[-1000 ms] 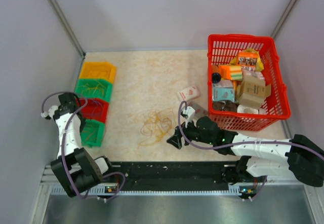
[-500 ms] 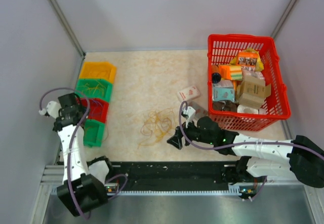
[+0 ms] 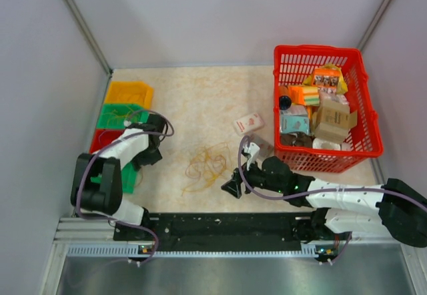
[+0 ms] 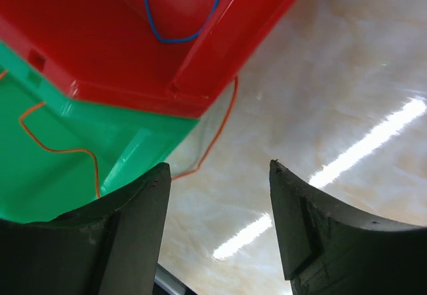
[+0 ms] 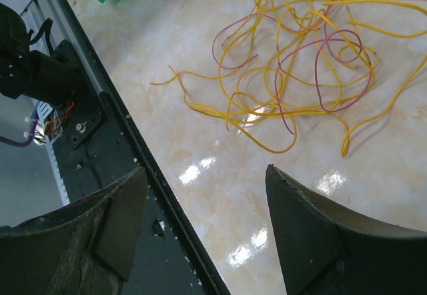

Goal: Untangle the cables

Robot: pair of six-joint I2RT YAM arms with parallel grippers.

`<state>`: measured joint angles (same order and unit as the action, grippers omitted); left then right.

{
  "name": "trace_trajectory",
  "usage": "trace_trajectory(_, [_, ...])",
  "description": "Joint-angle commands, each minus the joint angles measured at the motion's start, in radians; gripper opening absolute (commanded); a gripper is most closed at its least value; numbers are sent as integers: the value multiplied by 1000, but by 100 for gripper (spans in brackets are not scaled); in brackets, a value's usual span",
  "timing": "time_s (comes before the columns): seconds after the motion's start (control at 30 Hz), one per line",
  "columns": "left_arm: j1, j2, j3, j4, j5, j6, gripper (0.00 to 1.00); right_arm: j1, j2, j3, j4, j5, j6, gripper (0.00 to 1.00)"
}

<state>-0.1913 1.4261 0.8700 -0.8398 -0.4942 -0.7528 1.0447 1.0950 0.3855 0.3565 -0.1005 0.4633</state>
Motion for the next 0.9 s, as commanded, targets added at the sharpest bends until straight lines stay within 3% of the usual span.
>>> trace_trajectory(0.0, [-5,157,52,-8,-107,17,66,-2,-29,-14,64,13,-3,71])
trace_trajectory(0.2, [9,234,107,19,-135,70,59,-3,-52,-20,58,19,-8,71])
trace_trajectory(0.33, [21,252,124,45,-110,101,43,-2,-58,-25,62,24,-2,71])
trace_trajectory(0.4, [21,255,129,42,-109,102,30,-3,-60,-25,62,24,0,71])
trace_trajectory(0.47, [20,229,123,33,-104,89,0,-2,-60,-25,61,25,3,71])
trace_trajectory(0.67, [18,-24,89,-25,-53,43,0,-3,-63,-20,44,24,6,71])
trace_trajectory(0.87, [96,-320,61,-130,-152,-109,0,-3,-43,1,30,-4,-8,71])
